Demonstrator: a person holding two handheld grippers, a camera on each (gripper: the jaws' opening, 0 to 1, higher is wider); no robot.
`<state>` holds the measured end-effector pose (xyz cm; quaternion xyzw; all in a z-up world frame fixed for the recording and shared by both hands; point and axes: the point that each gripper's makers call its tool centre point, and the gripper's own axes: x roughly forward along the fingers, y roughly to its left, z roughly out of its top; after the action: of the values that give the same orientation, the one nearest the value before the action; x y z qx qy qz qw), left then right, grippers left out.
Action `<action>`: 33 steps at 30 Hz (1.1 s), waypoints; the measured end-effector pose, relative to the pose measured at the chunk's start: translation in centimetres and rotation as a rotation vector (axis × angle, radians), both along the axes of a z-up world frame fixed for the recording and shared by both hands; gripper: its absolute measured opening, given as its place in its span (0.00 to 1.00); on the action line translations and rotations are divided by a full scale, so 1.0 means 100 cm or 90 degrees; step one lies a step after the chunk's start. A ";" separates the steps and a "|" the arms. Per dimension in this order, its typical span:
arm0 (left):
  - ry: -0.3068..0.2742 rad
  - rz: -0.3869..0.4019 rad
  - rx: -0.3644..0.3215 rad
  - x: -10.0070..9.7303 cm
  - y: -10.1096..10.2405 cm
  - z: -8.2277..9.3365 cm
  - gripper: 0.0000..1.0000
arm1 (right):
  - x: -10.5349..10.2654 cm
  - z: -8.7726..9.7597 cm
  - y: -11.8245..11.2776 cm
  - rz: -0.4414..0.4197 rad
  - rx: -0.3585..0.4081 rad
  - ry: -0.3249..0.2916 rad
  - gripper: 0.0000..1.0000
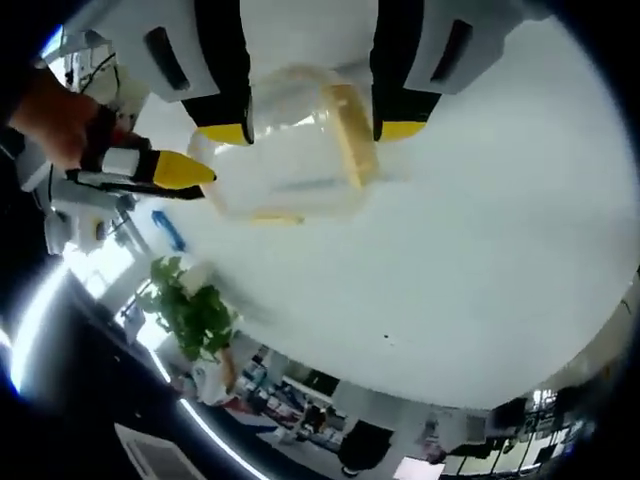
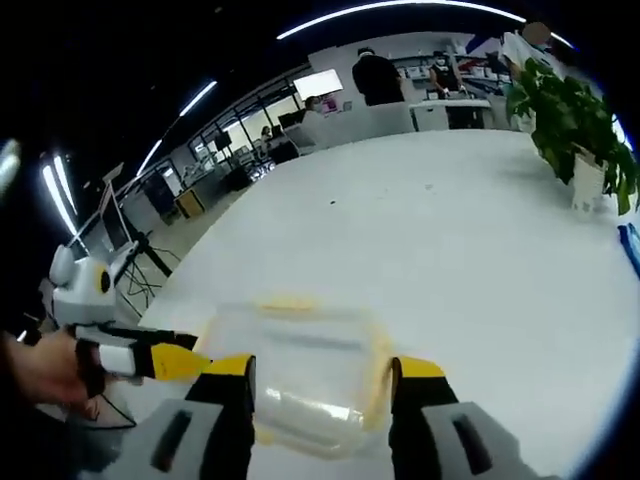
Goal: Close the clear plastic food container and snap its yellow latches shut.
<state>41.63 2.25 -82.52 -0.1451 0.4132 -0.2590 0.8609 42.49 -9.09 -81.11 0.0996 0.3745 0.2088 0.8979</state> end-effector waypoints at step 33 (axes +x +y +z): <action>-0.008 0.058 0.036 -0.001 -0.001 -0.003 0.51 | -0.015 -0.006 0.019 -0.052 -0.066 -0.022 0.50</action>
<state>41.56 2.14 -82.80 -0.1378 0.4078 -0.2085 0.8782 40.98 -7.18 -81.73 0.0643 0.3650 0.1542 0.9159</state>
